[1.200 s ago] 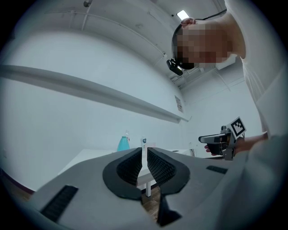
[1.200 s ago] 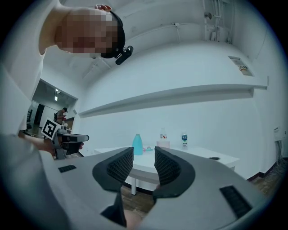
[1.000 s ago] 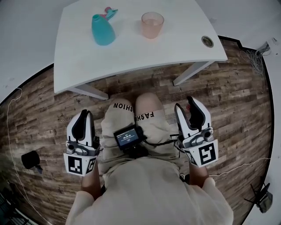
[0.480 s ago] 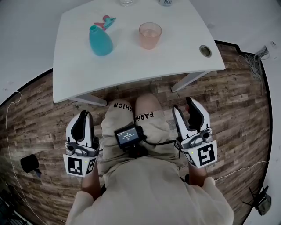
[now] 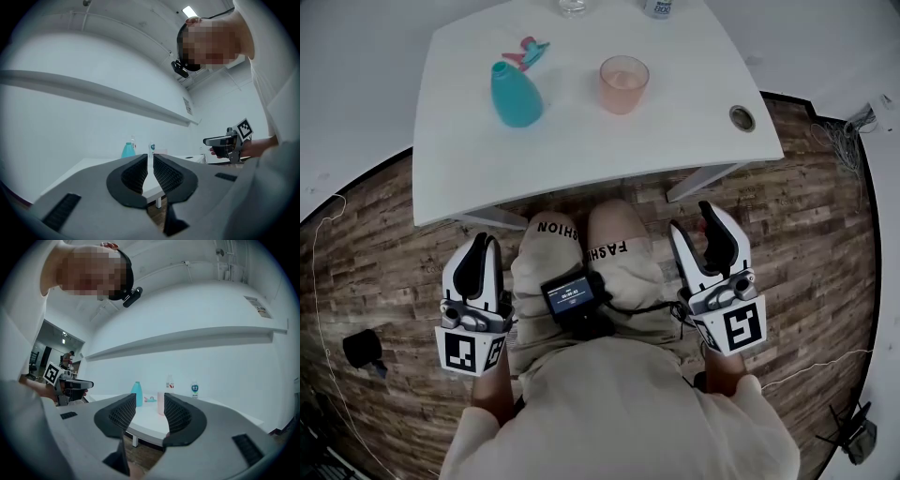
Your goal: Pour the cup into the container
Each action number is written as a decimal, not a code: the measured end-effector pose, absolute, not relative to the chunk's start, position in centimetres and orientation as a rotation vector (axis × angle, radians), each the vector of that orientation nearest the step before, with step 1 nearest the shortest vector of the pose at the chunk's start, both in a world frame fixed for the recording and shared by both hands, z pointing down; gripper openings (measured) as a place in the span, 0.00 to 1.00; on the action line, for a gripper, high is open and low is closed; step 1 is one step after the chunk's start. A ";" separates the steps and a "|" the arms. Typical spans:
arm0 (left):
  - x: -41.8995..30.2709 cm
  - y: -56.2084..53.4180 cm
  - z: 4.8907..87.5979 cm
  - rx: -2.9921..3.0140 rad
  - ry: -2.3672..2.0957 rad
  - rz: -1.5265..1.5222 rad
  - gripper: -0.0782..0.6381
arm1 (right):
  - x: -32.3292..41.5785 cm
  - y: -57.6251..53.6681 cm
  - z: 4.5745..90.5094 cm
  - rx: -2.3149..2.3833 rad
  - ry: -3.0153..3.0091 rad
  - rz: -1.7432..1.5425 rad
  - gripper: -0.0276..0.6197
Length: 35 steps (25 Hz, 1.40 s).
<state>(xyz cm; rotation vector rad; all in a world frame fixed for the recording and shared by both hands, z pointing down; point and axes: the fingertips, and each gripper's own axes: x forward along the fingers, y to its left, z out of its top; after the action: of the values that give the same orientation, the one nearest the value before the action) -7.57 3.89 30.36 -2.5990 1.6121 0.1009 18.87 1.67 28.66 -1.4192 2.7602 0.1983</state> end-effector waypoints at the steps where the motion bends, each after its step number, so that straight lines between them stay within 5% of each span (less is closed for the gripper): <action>1: -7.7 3.9 30.3 -2.596 1.614 0.101 0.17 | 18.9 1.7 28.6 -1.419 2.760 0.199 0.30; 35: -11.3 -3.4 31.2 -2.553 1.670 0.073 0.17 | 15.5 -8.7 29.6 -1.414 2.826 0.199 0.33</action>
<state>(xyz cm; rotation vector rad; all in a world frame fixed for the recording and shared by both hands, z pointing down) -11.31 -3.37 31.23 -2.5527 1.6695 0.0732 15.48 -8.71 29.62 -1.4139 2.8263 0.1985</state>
